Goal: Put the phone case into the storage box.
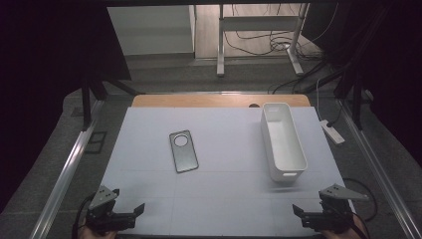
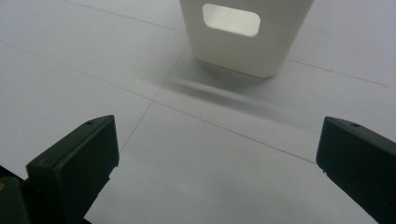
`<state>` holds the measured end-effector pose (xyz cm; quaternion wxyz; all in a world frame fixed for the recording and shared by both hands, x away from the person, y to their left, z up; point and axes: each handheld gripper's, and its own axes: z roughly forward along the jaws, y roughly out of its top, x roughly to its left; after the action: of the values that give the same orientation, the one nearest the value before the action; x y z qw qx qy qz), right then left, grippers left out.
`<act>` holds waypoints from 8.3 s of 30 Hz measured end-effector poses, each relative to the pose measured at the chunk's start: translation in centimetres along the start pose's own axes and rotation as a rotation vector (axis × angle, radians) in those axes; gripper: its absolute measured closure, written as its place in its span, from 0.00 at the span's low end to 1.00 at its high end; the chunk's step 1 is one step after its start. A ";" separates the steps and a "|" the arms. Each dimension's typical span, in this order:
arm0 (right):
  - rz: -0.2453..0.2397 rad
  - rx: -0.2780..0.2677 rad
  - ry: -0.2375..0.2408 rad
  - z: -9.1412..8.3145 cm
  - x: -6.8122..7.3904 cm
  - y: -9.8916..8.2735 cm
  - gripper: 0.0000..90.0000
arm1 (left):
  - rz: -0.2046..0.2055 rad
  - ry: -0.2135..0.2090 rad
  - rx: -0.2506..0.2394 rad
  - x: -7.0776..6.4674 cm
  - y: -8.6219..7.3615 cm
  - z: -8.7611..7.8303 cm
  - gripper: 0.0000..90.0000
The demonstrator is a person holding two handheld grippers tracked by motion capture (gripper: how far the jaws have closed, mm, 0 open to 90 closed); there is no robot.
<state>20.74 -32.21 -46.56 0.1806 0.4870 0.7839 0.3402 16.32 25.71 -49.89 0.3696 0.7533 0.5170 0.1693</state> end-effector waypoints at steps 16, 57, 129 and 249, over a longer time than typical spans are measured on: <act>0.010 -0.002 -0.011 -0.1 -0.1 0.0 0.00 | 0.013 -0.006 0.034 -0.1 0.2 0.3 0.00; -0.014 0.010 0.000 0.1 0.1 0.0 0.00 | 0.041 -0.080 0.059 0.4 2.9 3.1 0.00; -0.014 0.019 0.010 0.1 0.0 -0.1 0.00 | 0.135 -0.102 0.201 1.6 12.1 13.0 0.00; -0.049 0.050 0.013 0.4 0.4 0.0 0.01 | 0.084 -0.144 0.311 2.3 14.4 15.9 0.99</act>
<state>20.81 -31.76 -46.78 0.1717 0.4696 0.8050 0.3194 36.83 18.97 -50.33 0.2772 0.8325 0.4771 0.0485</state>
